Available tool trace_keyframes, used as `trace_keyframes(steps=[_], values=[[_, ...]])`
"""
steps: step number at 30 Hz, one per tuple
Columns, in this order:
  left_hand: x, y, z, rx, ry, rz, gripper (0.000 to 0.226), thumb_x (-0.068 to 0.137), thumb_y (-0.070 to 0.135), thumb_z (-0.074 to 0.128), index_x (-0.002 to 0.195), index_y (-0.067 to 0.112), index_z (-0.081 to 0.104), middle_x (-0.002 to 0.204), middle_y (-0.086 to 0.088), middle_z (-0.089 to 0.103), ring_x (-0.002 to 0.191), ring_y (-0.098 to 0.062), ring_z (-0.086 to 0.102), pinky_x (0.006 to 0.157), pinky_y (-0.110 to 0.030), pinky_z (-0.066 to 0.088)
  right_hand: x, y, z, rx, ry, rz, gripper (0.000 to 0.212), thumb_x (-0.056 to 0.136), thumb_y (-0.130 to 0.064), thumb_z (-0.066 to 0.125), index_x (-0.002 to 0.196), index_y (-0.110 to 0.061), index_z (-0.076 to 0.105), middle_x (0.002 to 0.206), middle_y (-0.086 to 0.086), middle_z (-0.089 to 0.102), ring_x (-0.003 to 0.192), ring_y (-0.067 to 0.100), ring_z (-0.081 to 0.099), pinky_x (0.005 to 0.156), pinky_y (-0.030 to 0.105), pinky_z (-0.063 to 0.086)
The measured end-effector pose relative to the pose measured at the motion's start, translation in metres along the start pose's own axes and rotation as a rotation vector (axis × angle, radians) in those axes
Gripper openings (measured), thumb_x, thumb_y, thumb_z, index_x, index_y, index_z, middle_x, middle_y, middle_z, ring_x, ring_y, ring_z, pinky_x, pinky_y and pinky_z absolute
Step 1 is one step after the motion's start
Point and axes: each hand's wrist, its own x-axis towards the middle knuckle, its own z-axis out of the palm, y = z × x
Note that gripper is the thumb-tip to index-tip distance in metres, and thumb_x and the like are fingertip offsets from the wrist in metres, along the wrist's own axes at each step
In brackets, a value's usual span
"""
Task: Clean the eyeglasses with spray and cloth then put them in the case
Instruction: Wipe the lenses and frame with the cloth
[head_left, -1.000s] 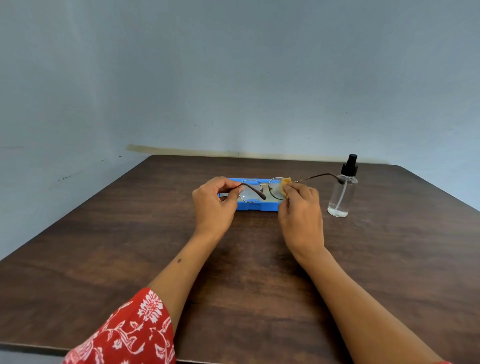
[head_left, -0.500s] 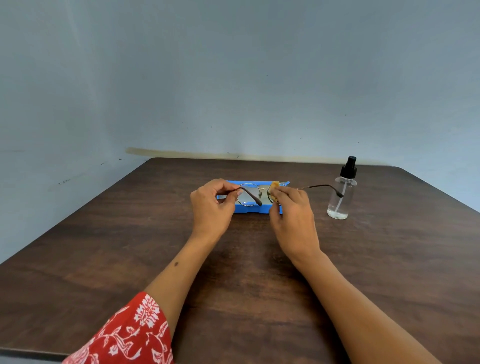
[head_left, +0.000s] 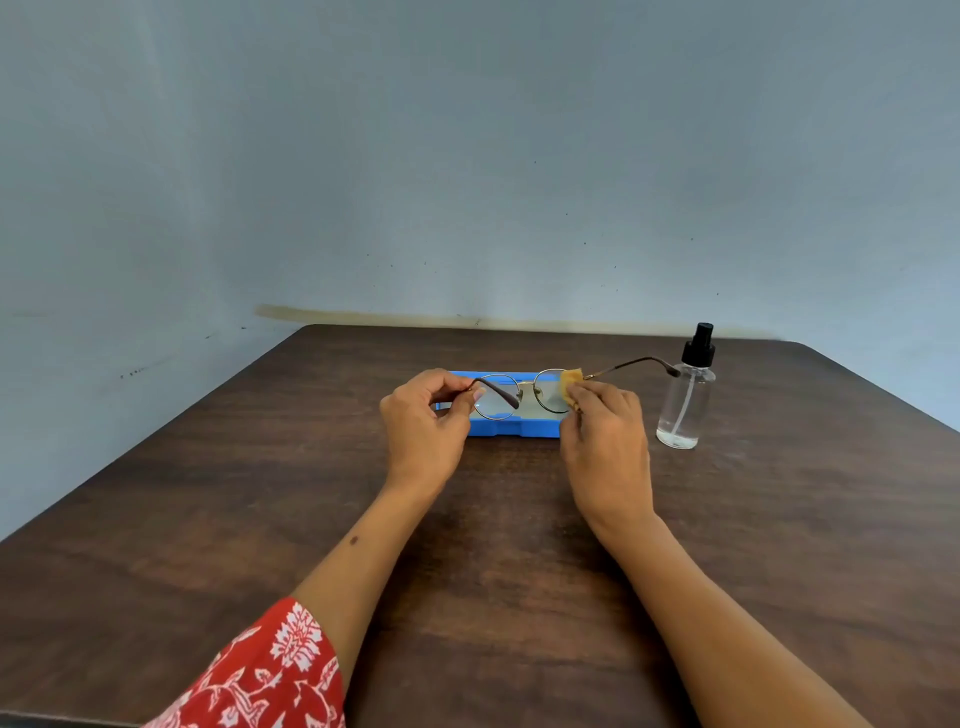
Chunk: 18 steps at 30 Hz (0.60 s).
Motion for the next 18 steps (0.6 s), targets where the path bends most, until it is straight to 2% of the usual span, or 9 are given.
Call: trace_keyframes(steps=[3,7,13,18], values=[[-0.0004,-0.0002,0.0015,0.004,-0.005,0.005,0.009,0.077,0.005,0.071,0.078,0.014,0.072,0.078,0.003,0.071,0.079,-0.011,0.067,0.072,-0.042,0.057,0.0009,0.0008,-0.0008,-0.014,-0.004,0.008,0.027,0.084,0.003,0.059,0.11,0.003,0.065,0.112,0.015,0.064,0.106,0.032,0.053,0.077,0.037,0.05],[-0.001,0.0,0.0012,0.009,-0.001,0.011,0.01,0.077,0.007,0.073,0.078,0.017,0.071,0.077,0.006,0.069,0.078,-0.01,0.067,0.071,-0.042,0.058,0.0,-0.0035,0.0041,0.008,-0.016,-0.103,0.029,0.076,0.008,0.066,0.104,0.004,0.068,0.104,0.016,0.067,0.096,0.034,0.059,0.076,0.034,0.052],[0.0009,-0.0004,0.0013,-0.017,0.028,-0.009,0.008,0.077,0.005,0.071,0.076,0.013,0.072,0.077,0.0,0.071,0.076,-0.014,0.068,0.07,-0.044,0.057,0.0021,0.0028,-0.0013,-0.009,0.014,0.028,0.028,0.082,0.005,0.06,0.109,0.004,0.066,0.111,0.015,0.064,0.105,0.032,0.054,0.073,0.038,0.052],[-0.0008,0.0014,0.0014,0.006,0.022,0.005,0.007,0.077,0.006,0.071,0.078,0.013,0.072,0.078,0.002,0.071,0.078,-0.011,0.067,0.071,-0.04,0.058,-0.001,-0.0047,0.0039,0.014,-0.042,-0.08,0.031,0.079,0.006,0.063,0.109,0.002,0.067,0.11,0.013,0.066,0.102,0.031,0.057,0.073,0.036,0.052]])
